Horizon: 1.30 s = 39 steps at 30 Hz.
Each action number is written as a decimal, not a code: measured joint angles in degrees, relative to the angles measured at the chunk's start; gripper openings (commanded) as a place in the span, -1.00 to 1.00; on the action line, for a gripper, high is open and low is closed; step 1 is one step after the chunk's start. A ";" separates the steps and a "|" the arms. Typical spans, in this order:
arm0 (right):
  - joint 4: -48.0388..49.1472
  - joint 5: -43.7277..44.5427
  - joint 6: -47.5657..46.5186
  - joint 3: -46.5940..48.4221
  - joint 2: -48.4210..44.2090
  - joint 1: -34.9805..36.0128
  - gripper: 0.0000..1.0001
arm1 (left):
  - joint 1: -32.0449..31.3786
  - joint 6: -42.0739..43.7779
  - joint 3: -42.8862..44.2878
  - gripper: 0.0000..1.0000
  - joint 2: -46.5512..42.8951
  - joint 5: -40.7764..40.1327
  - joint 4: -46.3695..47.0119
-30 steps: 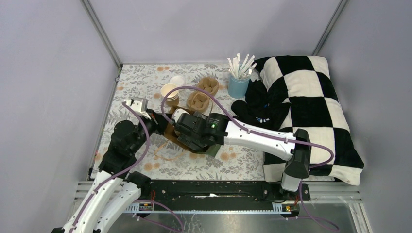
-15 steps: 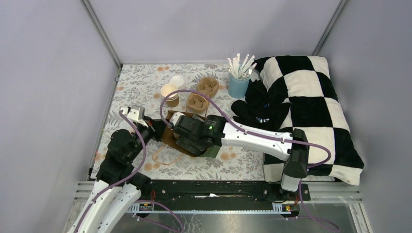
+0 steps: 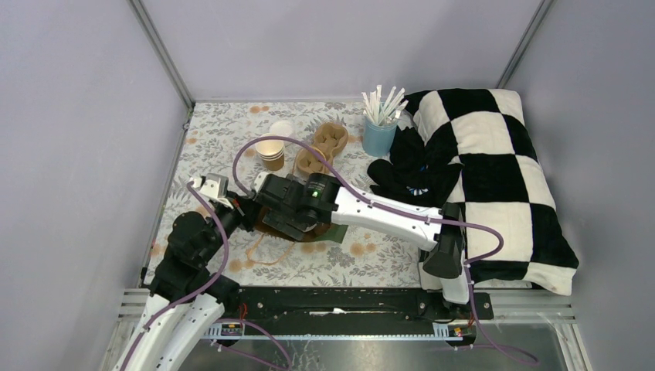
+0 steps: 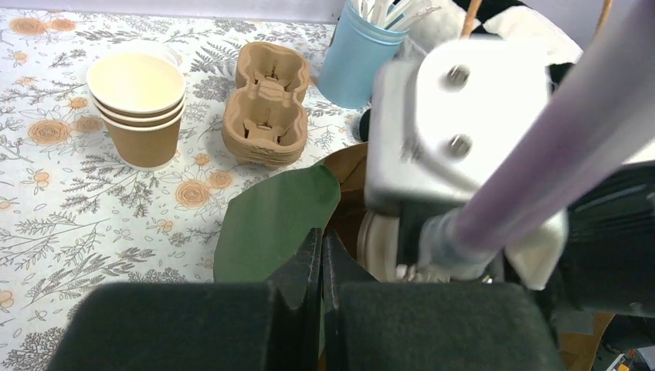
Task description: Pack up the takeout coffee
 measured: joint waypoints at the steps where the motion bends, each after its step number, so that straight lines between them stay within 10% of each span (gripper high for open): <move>1: 0.04 0.00 -0.61 -0.70 0.26 0.00 -0.45 | 0.00 0.00 0.00 -1.00 0.00 -0.04 -0.35; 39: -15.54 4.50 7.41 2.45 4.35 0.07 -0.47 | -0.07 -2.10 0.70 -1.00 0.96 0.07 -2.93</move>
